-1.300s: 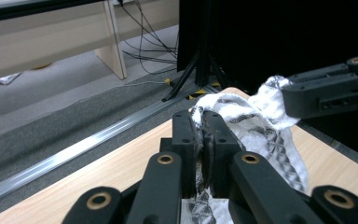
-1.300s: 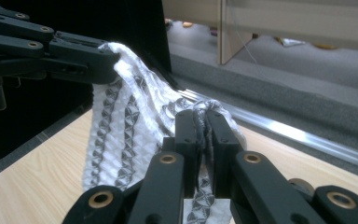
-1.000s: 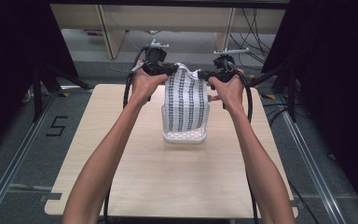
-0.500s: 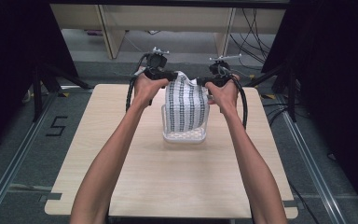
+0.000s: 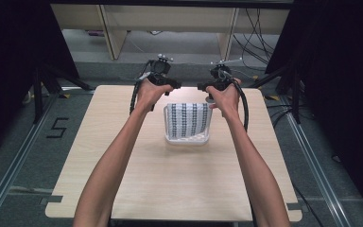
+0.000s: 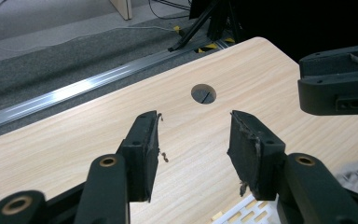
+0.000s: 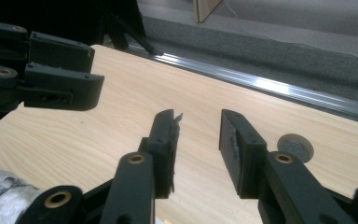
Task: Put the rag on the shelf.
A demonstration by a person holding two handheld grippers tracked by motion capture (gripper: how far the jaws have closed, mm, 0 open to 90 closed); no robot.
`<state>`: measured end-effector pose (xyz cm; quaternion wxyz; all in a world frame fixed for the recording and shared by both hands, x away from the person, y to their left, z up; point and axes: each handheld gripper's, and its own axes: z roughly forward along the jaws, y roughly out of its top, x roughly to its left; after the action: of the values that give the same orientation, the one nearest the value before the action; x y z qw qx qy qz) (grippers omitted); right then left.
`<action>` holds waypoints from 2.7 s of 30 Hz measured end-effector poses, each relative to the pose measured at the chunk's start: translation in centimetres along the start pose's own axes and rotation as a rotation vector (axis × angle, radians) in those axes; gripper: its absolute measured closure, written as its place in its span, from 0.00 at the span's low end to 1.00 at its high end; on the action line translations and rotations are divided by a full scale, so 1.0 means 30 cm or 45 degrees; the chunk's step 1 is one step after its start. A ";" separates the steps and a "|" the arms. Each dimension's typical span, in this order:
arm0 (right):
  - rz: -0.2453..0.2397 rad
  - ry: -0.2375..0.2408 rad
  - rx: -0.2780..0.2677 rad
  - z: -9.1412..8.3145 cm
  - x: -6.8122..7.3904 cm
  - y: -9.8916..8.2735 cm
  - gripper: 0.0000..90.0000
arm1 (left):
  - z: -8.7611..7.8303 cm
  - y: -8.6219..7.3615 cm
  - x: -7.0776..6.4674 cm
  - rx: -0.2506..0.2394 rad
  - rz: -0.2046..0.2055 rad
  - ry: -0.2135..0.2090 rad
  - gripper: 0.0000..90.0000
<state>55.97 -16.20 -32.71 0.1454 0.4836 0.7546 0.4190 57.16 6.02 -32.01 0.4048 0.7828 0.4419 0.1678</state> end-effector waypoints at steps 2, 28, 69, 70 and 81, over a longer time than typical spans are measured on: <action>-0.027 0.001 -0.017 -0.003 -0.003 -0.001 0.73 | -0.004 0.000 -0.001 -0.005 0.000 0.002 0.58; -0.105 0.040 -0.018 -0.105 0.010 -0.039 0.51 | -0.157 -0.068 -0.033 -0.031 -0.014 -0.076 0.44; -0.208 0.093 -0.019 -0.207 0.111 -0.126 0.34 | -0.283 -0.179 -0.100 -0.071 0.033 -0.115 0.30; -0.224 0.095 -0.028 -0.208 0.108 -0.127 0.34 | -0.285 -0.181 -0.103 -0.071 0.035 -0.115 0.30; -0.236 0.105 -0.035 -0.228 0.106 -0.159 0.33 | -0.315 -0.218 -0.123 -0.091 0.047 -0.133 0.29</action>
<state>47.24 -17.72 -31.66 0.1591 0.3920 0.7957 0.4334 45.62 9.40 -30.95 0.4519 0.7835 0.3993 0.1498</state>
